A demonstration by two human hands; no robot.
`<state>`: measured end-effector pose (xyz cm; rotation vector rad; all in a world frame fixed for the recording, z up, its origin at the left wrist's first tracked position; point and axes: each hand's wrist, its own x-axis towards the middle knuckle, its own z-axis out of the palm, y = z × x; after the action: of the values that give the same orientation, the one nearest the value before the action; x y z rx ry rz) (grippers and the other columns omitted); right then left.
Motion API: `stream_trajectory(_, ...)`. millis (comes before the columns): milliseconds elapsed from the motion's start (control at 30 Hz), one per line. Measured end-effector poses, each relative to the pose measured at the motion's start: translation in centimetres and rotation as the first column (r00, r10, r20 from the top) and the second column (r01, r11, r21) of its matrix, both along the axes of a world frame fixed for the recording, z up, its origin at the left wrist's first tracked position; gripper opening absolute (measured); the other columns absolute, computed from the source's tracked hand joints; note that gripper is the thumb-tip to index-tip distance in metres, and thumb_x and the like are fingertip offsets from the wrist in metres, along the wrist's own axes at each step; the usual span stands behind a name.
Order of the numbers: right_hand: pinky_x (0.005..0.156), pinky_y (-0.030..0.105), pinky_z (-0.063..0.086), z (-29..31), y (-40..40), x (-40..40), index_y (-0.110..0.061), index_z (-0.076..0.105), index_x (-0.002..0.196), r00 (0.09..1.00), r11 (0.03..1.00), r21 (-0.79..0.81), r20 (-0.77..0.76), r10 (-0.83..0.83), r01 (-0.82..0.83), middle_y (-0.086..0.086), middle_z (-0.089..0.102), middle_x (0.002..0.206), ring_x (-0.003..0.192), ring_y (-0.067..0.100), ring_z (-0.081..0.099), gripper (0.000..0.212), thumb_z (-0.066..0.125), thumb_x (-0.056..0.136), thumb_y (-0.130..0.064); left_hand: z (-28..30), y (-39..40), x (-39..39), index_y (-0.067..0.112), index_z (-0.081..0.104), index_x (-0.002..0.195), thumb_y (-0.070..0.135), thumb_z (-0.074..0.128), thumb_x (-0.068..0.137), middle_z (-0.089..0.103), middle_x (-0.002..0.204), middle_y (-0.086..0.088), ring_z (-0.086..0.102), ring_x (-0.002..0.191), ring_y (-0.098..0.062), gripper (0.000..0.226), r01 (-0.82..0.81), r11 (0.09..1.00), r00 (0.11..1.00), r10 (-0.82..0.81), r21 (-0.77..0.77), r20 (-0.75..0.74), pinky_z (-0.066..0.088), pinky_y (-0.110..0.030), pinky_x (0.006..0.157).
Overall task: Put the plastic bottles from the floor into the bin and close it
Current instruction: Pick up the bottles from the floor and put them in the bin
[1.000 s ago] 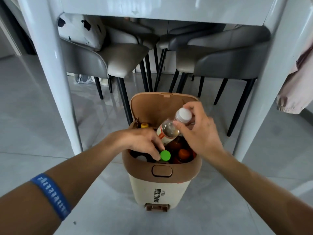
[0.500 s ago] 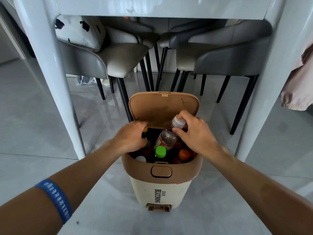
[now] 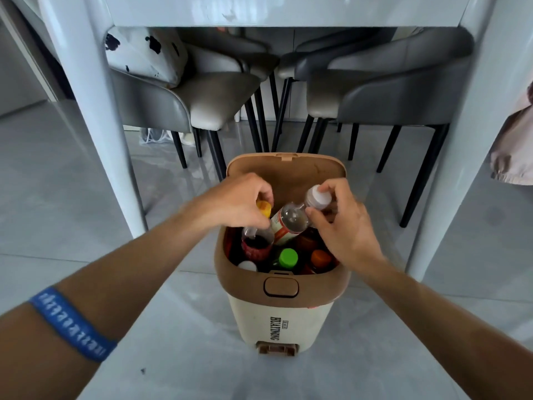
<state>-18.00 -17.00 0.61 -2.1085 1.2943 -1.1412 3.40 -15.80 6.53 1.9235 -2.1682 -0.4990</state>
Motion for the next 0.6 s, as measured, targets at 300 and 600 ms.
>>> stream_trajectory(300, 0.086, 0.037, 0.050, -1.4, -0.2, 0.7, -0.022, 0.062, 0.113, 0.944, 0.999, -0.007, -0.328, 0.030, -0.034, -0.002, 0.068, 0.112, 0.105, 0.021, 0.059, 0.024, 0.063, 0.090, -0.020, -0.4, 0.6, 1.5, 0.024, 0.076, 0.102, 0.035, 0.080, 0.079, 0.072, 0.090, 0.014, 0.067, 0.083, -0.001, 0.026, 0.059, 0.996, 0.976, -0.045, 0.062, -0.211, 0.055, -0.028, 0.083)
stream_trajectory(600, 0.084, 0.035, 0.051, -1.6, -0.1, 0.3, -0.022, 0.062, 0.111, 0.948, 1.000, -0.012, -0.319, 0.013, -0.017, -0.003, 0.067, 0.111, 0.102, 0.019, 0.061, 0.023, 0.061, 0.089, -0.016, -3.5, 1.0, 1.8, 0.024, 0.079, 0.091, 0.040, 0.073, 0.085, 0.075, 0.088, 0.012, 0.067, 0.079, -0.003, 0.017, 0.152, 0.984, 0.988, -0.150, 0.089, -0.023, 0.055, -0.028, 0.075)
